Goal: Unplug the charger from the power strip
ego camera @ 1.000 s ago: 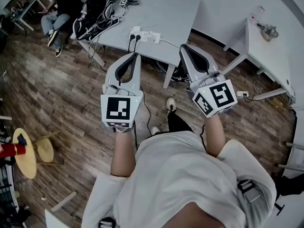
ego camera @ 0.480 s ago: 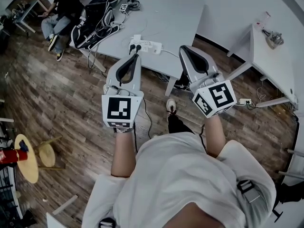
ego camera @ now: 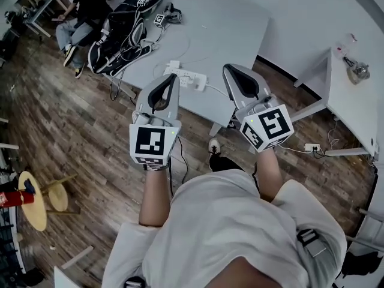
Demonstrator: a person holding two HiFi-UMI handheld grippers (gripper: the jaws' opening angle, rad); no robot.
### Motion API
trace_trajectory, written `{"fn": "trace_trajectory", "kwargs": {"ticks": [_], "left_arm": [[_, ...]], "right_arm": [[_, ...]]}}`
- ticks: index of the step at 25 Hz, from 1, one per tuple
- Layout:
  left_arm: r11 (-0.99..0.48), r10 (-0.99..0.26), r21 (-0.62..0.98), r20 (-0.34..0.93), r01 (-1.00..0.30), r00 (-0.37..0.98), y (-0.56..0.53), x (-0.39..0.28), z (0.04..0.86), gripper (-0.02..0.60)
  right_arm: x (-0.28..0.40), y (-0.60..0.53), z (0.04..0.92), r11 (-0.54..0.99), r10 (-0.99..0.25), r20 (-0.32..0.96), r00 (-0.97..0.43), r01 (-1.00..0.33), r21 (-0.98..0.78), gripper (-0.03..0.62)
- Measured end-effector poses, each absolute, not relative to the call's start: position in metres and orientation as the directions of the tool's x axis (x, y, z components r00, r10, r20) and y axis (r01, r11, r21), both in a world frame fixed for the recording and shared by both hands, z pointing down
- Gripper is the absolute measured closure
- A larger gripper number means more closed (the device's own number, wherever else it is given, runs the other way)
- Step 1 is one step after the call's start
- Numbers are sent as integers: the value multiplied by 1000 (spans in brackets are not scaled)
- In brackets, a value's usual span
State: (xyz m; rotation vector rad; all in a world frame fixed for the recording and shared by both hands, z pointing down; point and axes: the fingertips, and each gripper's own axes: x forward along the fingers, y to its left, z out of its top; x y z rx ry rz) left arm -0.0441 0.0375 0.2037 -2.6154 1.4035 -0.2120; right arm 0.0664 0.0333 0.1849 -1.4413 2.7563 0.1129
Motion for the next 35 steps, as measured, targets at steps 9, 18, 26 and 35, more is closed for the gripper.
{"fn": "trace_trajectory", "kwargs": {"ticks": [9,18,26,35], "left_arm": [[-478,-878,-172,111,-861,466,-34,-26,235,578],[-414,-905,-122,159,-902,394,-66,-29,271,578],[-378,-902,-35,239,-925,360,-79,-46,327,570],[-380,-860,20,360,-925,361,-89,-66,386,544]], "right_arm": [[84,-46,207,633,-772,1,-635,-770,73,592],[83,-95,239,686,-728,72,-682,-724,74,592],[67,-125,284,698,-711,152,-686,-715,40,591],[42,-137,340,715,-683,230,-694,-699,15,551]]}}
